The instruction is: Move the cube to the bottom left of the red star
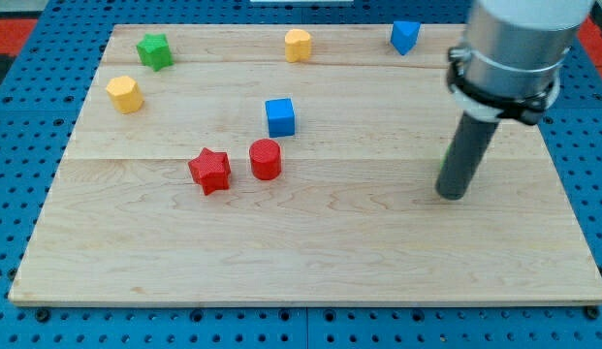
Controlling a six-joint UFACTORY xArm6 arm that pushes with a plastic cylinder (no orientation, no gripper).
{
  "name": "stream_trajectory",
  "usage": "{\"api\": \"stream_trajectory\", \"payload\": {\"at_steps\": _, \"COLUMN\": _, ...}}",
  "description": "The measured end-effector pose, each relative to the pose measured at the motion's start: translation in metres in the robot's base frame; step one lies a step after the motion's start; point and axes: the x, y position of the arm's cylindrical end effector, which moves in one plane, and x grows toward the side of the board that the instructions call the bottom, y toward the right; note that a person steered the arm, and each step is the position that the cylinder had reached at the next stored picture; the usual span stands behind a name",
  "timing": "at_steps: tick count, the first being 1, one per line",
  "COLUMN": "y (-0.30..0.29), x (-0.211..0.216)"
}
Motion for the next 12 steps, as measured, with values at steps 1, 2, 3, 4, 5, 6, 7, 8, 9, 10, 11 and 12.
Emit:
{"api": "stream_trajectory", "payload": {"at_steps": 1, "y": 0.001, "x": -0.051}}
{"api": "stream_trajectory", "payload": {"at_steps": 2, "y": 0.007, "x": -0.054}}
{"api": "stream_trajectory", "payload": {"at_steps": 3, "y": -0.031, "x": -0.058}}
{"api": "stream_trajectory", "payload": {"at_steps": 4, "y": -0.033, "x": -0.059}}
{"api": "stream_trajectory", "payload": {"at_steps": 5, "y": -0.058, "x": -0.065}}
{"api": "stream_trajectory", "payload": {"at_steps": 6, "y": -0.083, "x": -0.094}}
{"api": "stream_trajectory", "payload": {"at_steps": 7, "y": -0.111, "x": -0.133}}
{"api": "stream_trajectory", "payload": {"at_steps": 8, "y": -0.116, "x": -0.165}}
{"api": "stream_trajectory", "payload": {"at_steps": 9, "y": -0.183, "x": -0.172}}
{"api": "stream_trajectory", "payload": {"at_steps": 10, "y": -0.231, "x": -0.152}}
{"api": "stream_trajectory", "payload": {"at_steps": 11, "y": -0.178, "x": -0.131}}
{"api": "stream_trajectory", "payload": {"at_steps": 12, "y": -0.161, "x": -0.112}}
